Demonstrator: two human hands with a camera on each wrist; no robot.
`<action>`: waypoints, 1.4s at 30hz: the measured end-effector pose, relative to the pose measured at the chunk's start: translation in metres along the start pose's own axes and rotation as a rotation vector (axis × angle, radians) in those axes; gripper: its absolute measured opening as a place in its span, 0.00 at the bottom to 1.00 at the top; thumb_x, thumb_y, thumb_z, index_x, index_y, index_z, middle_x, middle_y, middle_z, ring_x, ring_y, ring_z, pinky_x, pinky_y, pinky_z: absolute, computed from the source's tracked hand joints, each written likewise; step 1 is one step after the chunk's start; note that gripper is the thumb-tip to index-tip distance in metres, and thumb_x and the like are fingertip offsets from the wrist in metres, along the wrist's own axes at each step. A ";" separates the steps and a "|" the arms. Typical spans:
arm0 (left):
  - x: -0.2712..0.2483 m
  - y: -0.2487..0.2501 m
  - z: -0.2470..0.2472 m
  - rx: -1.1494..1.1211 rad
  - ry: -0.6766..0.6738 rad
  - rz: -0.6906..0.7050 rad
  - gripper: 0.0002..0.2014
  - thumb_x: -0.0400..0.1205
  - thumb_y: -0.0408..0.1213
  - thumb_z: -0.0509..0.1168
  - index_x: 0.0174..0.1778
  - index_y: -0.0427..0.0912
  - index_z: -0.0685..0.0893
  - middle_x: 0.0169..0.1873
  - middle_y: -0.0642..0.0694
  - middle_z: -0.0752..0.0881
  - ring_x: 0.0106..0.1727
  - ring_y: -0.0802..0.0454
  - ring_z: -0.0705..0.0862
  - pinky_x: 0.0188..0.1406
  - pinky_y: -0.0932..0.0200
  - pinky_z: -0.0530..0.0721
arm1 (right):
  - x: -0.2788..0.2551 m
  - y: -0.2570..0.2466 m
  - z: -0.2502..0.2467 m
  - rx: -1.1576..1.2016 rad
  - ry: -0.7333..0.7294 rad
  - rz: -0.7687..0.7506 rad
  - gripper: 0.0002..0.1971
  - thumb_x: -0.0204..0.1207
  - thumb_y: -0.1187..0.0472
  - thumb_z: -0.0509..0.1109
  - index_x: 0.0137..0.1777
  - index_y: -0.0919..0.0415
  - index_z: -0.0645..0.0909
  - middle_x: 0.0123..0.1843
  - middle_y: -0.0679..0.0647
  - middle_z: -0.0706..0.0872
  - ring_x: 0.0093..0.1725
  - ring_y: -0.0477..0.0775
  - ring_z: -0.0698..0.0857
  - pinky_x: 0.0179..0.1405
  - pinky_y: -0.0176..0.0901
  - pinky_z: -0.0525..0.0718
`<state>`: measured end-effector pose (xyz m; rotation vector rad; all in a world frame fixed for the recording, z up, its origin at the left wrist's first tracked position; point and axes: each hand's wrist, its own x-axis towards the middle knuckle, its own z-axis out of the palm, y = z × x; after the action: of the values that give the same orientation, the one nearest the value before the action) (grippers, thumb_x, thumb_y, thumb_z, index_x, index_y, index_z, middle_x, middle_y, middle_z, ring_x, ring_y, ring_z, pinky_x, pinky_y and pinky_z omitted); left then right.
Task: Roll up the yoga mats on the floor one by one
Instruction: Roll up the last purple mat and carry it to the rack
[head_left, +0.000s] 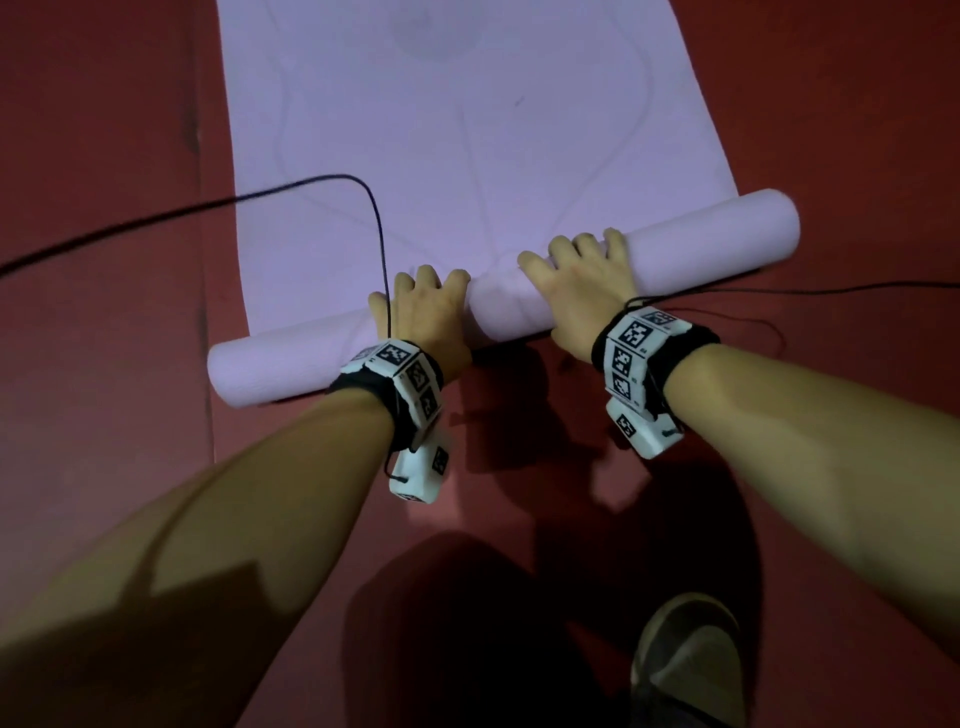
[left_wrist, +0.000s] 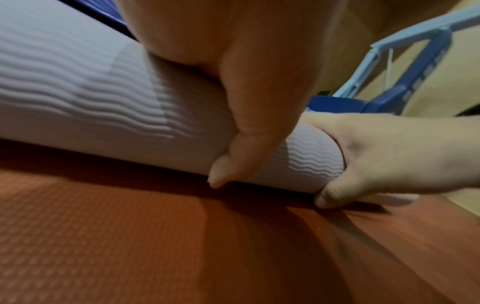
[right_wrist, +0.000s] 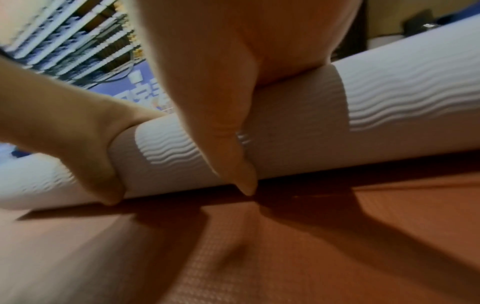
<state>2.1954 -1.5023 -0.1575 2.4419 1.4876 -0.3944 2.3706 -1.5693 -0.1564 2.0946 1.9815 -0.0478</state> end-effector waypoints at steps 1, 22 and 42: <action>0.001 0.000 -0.001 0.002 -0.011 -0.004 0.32 0.70 0.43 0.76 0.69 0.54 0.72 0.59 0.43 0.76 0.63 0.37 0.74 0.66 0.34 0.70 | 0.001 0.000 -0.001 0.004 -0.002 -0.004 0.41 0.54 0.65 0.78 0.71 0.51 0.71 0.60 0.58 0.79 0.58 0.66 0.78 0.70 0.70 0.68; -0.069 0.000 0.004 -0.026 -0.243 0.039 0.40 0.69 0.46 0.77 0.78 0.61 0.68 0.63 0.46 0.75 0.68 0.38 0.74 0.66 0.34 0.71 | -0.058 -0.018 -0.013 0.067 -0.304 -0.032 0.35 0.62 0.56 0.77 0.70 0.44 0.68 0.65 0.53 0.76 0.64 0.60 0.75 0.66 0.62 0.68; -0.044 -0.008 -0.009 -0.073 -0.282 0.012 0.38 0.69 0.47 0.79 0.75 0.58 0.72 0.65 0.45 0.77 0.69 0.38 0.74 0.65 0.38 0.72 | -0.043 -0.008 -0.021 0.091 -0.260 -0.092 0.39 0.62 0.56 0.79 0.74 0.47 0.67 0.65 0.54 0.75 0.64 0.61 0.75 0.65 0.57 0.72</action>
<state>2.1697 -1.5319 -0.1343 2.2286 1.3427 -0.6408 2.3562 -1.6068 -0.1285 1.9336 1.9469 -0.4133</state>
